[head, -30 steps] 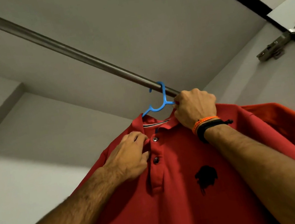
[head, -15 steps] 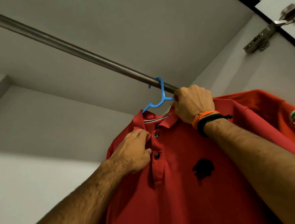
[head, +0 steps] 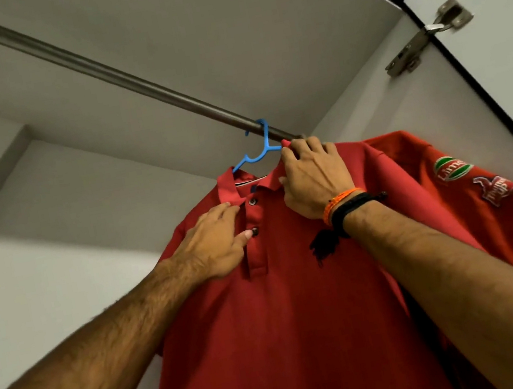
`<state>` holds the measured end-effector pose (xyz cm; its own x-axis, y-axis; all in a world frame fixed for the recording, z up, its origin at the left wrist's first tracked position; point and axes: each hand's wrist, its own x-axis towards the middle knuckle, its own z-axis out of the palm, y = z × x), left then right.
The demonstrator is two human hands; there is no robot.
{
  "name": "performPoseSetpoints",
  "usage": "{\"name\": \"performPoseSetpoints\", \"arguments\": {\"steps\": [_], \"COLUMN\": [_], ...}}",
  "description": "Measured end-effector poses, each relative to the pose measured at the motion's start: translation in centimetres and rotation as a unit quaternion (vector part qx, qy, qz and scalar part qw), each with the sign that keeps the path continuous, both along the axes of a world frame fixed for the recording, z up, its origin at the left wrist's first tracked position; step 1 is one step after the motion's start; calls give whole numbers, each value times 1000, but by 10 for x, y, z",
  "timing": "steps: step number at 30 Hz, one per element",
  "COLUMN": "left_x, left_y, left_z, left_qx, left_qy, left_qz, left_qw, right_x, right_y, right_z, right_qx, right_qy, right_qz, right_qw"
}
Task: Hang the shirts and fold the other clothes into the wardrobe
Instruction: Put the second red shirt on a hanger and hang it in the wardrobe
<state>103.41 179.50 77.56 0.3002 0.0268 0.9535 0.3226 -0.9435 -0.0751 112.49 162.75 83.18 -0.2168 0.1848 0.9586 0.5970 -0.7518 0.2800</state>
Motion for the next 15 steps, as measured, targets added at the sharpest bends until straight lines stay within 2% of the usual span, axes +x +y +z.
{"name": "performPoseSetpoints", "arguments": {"steps": [4, 8, 15], "left_x": [-18, -38, -90], "left_y": [-11, -23, -68], "left_z": [-13, -32, -87], "left_qx": [-20, -27, -54], "left_qy": [-32, -21, -44], "left_qz": [-29, -50, -158], "left_qw": [999, 998, 985], "right_x": [-17, -41, -99], "right_y": [-14, -32, -84], "right_z": [-15, -41, -115], "right_qx": [-18, -29, -21], "right_qy": [44, 103, 156], "right_qz": [56, 95, 105], "right_qw": [997, 990, 982]}}
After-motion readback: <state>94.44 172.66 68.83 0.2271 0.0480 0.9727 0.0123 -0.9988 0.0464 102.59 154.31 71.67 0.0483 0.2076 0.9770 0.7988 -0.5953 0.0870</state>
